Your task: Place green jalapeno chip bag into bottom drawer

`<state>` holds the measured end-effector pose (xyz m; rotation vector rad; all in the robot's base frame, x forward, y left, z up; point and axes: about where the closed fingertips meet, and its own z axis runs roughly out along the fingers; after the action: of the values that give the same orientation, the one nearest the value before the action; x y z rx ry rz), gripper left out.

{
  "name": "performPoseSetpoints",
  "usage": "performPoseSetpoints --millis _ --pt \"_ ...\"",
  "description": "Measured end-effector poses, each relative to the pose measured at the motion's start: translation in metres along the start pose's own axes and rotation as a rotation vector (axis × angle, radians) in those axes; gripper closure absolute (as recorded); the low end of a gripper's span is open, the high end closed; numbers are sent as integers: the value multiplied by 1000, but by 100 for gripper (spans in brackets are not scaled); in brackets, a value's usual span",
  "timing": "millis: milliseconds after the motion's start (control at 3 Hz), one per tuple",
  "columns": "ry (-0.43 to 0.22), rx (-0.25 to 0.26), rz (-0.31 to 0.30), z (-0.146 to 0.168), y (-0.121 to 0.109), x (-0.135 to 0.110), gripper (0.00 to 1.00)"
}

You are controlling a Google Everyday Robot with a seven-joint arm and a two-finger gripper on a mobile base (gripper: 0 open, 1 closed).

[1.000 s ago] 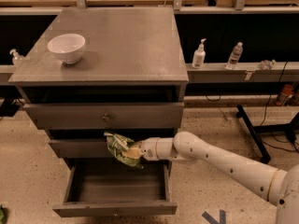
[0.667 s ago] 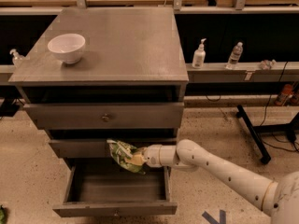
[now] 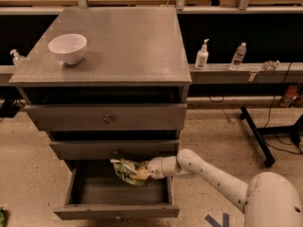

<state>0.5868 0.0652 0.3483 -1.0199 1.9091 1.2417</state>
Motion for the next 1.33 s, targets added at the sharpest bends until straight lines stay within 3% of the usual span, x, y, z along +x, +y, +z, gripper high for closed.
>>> performPoseSetpoints --millis 333,667,1000,1333 --pt "56 -43 -15 11 0 11 100" --pt "143 11 -6 15 -5 23 74" --pt "135 3 -8 17 -5 22 52" --pt "159 19 18 18 -7 34 20"
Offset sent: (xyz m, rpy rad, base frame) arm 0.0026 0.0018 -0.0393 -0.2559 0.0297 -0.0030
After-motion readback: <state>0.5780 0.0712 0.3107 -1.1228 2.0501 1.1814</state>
